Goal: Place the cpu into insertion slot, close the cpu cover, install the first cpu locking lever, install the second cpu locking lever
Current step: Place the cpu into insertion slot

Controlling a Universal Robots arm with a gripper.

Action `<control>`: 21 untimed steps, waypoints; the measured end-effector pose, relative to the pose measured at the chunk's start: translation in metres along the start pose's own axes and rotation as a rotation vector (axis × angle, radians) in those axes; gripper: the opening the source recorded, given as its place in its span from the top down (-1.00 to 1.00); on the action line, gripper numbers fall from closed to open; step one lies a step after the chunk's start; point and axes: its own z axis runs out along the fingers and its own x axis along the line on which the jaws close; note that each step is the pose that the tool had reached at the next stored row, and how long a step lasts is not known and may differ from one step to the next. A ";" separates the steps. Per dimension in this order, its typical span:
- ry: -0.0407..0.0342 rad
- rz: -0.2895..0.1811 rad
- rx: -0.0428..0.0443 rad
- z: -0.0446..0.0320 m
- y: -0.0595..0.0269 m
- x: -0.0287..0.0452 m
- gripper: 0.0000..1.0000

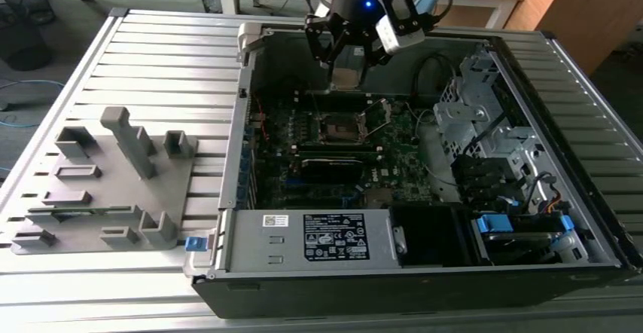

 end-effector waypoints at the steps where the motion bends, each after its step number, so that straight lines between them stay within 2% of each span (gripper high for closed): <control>1: 0.0000 0.000 0.0000 0.0000 0.0000 0.0000 -0.08; 10: 0.0000 0.000 0.0002 0.0072 -0.0006 -0.0001 -0.08; 21: -0.0002 0.000 0.0001 0.0259 -0.0021 -0.0004 -0.08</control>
